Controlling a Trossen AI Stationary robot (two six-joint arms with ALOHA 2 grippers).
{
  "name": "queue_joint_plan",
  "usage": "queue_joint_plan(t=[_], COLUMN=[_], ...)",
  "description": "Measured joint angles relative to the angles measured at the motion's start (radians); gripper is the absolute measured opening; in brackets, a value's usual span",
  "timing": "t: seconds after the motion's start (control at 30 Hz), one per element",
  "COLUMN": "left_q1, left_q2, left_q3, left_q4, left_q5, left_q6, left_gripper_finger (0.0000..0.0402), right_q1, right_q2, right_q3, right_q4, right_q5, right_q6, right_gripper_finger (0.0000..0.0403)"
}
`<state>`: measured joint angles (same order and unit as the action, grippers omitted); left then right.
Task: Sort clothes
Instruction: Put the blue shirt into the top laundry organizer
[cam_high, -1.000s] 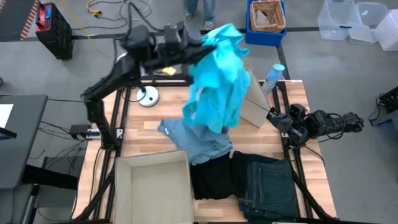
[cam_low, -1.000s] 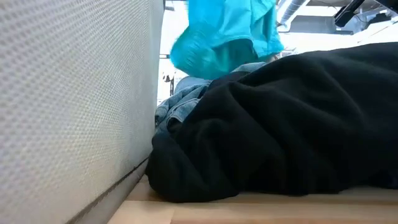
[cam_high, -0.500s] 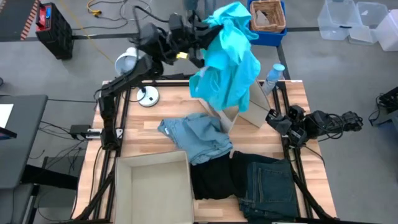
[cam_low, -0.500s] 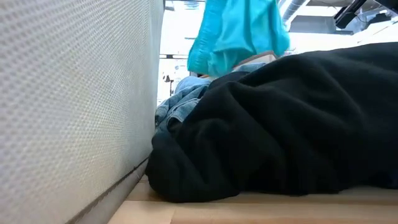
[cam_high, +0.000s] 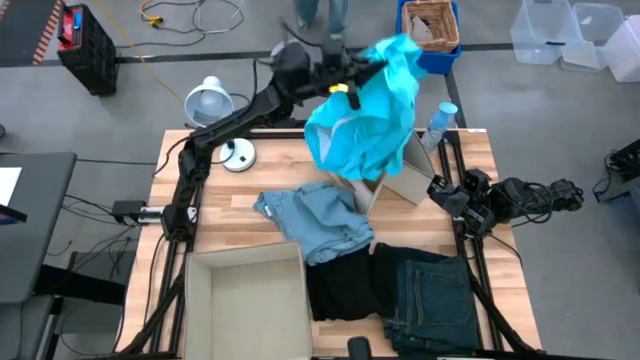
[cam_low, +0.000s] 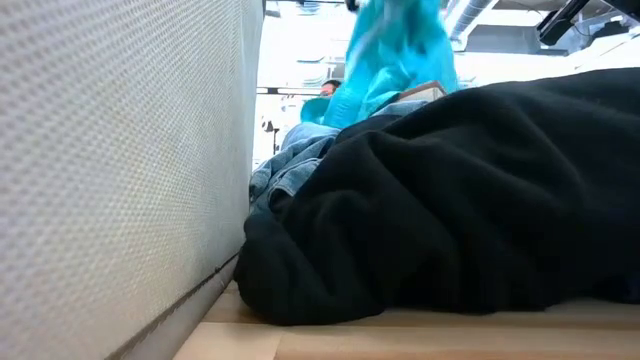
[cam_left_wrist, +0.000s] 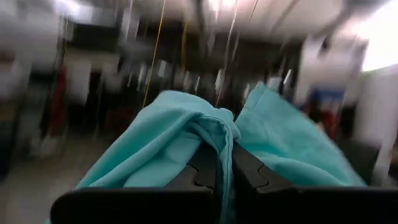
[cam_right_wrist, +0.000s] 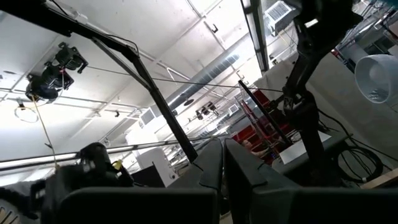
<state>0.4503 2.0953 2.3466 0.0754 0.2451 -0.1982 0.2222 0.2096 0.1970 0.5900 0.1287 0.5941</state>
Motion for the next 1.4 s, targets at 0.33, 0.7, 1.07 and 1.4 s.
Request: queue_joint_plan(t=[0.33, 0.7, 1.07, 1.4], left_q1=[-0.013, -0.03, -0.079, -0.096], left_q2=[0.0, 0.004, 0.051, -0.007], left_q3=[0.0, -0.042, -0.04, 0.008], left_q4=[-0.661, -0.922, -0.887, -0.865], left_q5=[-0.05, -0.09, -0.049, -0.072], left_q6=[0.08, 0.114, 0.015, 0.029], left_gripper_finger=[0.0005, 0.0017, 0.0182, 0.0265], right_q1=[0.0, 0.0, 0.0, 0.0], right_q2=[0.0, 0.0, 0.0, 0.0], right_q3=[0.0, 0.0, 0.0, 0.0], right_q4=[0.0, 0.0, -0.003, -0.006], right_q5=[0.001, 0.001, 0.004, 0.004], right_q6=[0.0, 0.001, 0.008, 0.008], right_gripper_finger=[0.0036, 0.0036, 0.0036, 0.0036])
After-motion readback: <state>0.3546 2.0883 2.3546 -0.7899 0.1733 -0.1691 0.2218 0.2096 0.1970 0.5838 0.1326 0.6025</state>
